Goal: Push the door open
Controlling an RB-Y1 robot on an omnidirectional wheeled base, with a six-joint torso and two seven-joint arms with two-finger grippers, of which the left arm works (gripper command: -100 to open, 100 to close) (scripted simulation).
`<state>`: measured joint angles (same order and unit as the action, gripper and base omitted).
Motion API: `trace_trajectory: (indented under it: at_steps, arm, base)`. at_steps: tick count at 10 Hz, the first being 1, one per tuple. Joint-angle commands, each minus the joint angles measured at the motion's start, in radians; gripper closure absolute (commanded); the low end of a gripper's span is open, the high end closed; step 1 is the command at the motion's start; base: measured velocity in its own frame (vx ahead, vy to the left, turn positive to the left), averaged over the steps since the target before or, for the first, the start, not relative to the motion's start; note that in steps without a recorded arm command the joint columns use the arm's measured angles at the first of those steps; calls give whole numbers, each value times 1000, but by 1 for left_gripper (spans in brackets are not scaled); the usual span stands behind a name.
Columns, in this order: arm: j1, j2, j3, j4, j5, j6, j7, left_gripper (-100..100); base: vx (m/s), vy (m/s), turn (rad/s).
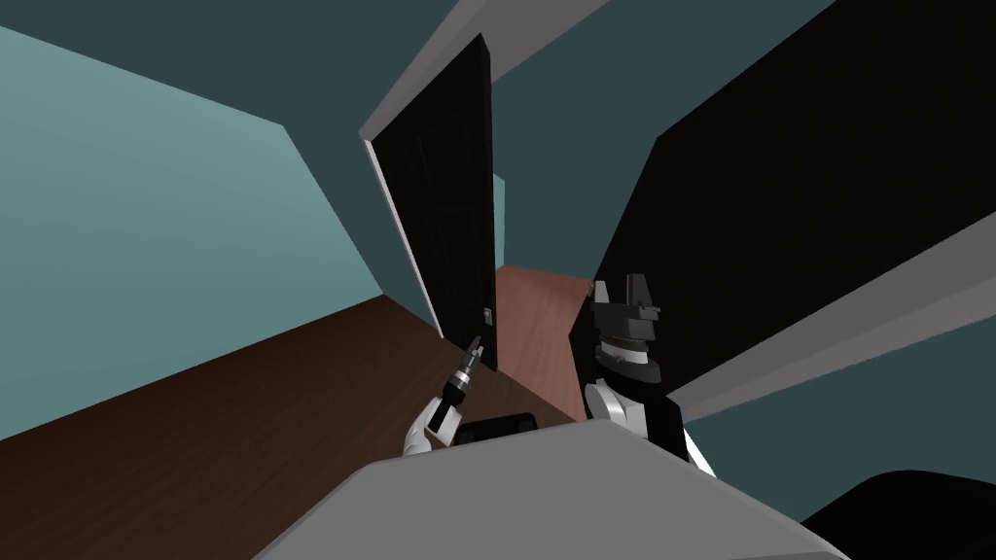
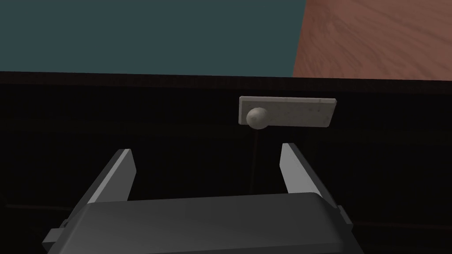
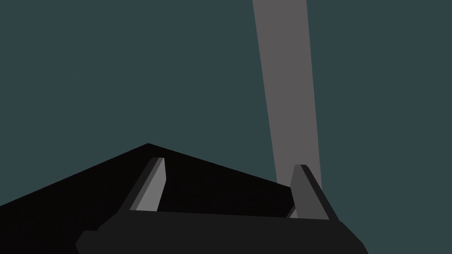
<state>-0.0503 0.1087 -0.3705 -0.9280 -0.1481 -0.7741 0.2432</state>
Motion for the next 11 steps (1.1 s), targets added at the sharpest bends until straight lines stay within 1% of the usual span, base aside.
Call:
trace_trajectory:
  at_steps: [1, 2, 4, 6, 10, 11]
  arm:
    - [-18, -1, -12, 42, -3, -8, 4, -100]
    - [-31, -2, -20, 74, -5, -14, 7, -100]
    - [-42, -3, -27, 100, -7, -19, 10, -100]
    - [-63, -5, -41, 151, -11, -30, 15, -100]
    - [-93, -8, -61, 225, -16, -45, 22, -100]
    - [-98, -9, -64, 237, -17, -47, 23, -100]
  base:
    - [110, 89, -22]
    - [157, 114, -35]
    - [131, 72, -17]
    - [131, 74, -19]
    - [122, 81, -19]
    - [130, 65, -17]
